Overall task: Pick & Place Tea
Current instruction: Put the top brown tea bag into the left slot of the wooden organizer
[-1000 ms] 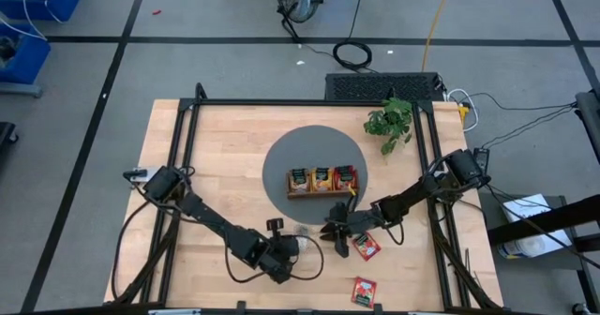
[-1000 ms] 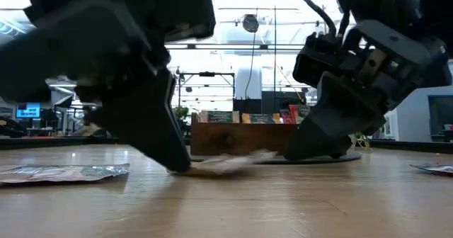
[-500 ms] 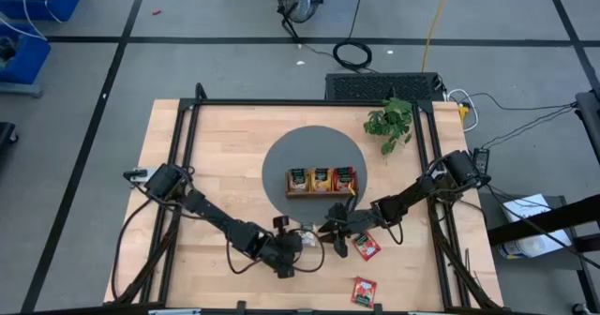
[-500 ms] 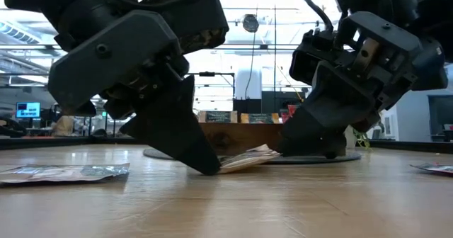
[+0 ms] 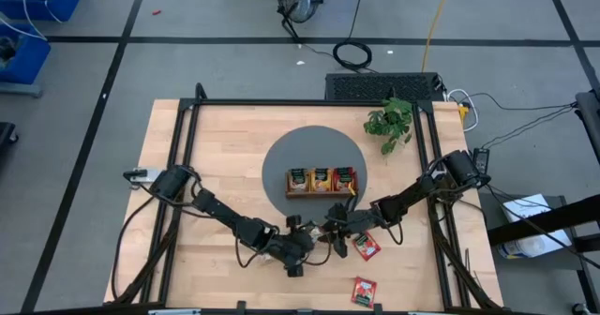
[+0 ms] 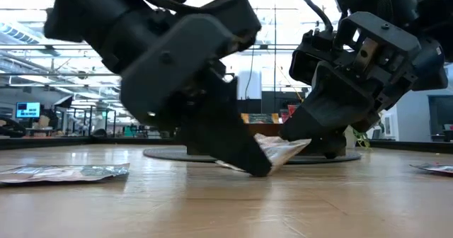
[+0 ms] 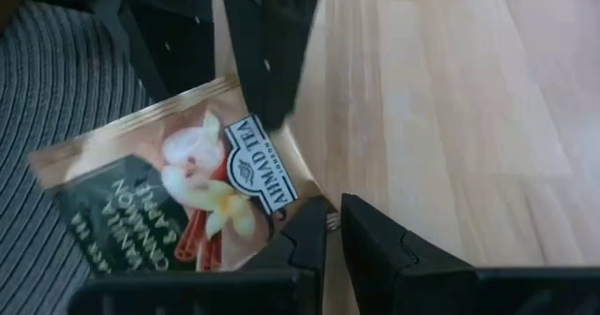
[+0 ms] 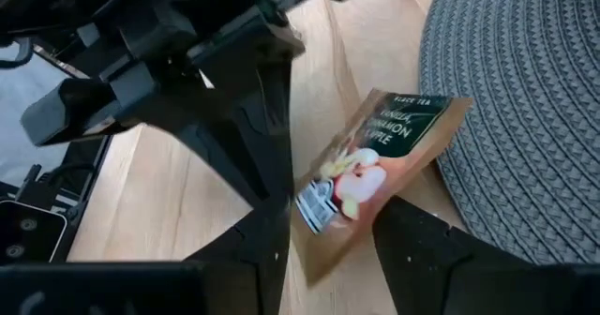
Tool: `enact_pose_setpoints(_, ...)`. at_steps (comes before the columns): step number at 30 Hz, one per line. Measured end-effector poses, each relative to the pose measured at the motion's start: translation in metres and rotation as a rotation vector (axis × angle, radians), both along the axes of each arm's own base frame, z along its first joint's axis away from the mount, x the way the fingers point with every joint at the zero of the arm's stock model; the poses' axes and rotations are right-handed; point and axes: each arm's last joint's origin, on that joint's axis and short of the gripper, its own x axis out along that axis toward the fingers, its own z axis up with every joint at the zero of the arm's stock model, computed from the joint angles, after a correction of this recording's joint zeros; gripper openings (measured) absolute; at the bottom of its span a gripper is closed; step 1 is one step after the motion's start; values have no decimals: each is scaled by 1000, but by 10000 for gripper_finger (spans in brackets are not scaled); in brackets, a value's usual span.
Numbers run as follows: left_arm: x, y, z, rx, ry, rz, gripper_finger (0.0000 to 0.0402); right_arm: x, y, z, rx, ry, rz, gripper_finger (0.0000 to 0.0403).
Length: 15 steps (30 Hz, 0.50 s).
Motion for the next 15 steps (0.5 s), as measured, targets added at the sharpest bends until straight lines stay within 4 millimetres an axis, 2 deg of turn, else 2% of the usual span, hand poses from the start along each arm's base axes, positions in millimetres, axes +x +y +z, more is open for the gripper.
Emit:
enact_pose_setpoints(9,2,1,-4,2,-10,-2,42,-1,-1,-3,-111,-9,32,105)
enact_pose_setpoints(15,-1,-6,-3,26,-24,-26,42,-1,2,0,-180,-62,63,29)
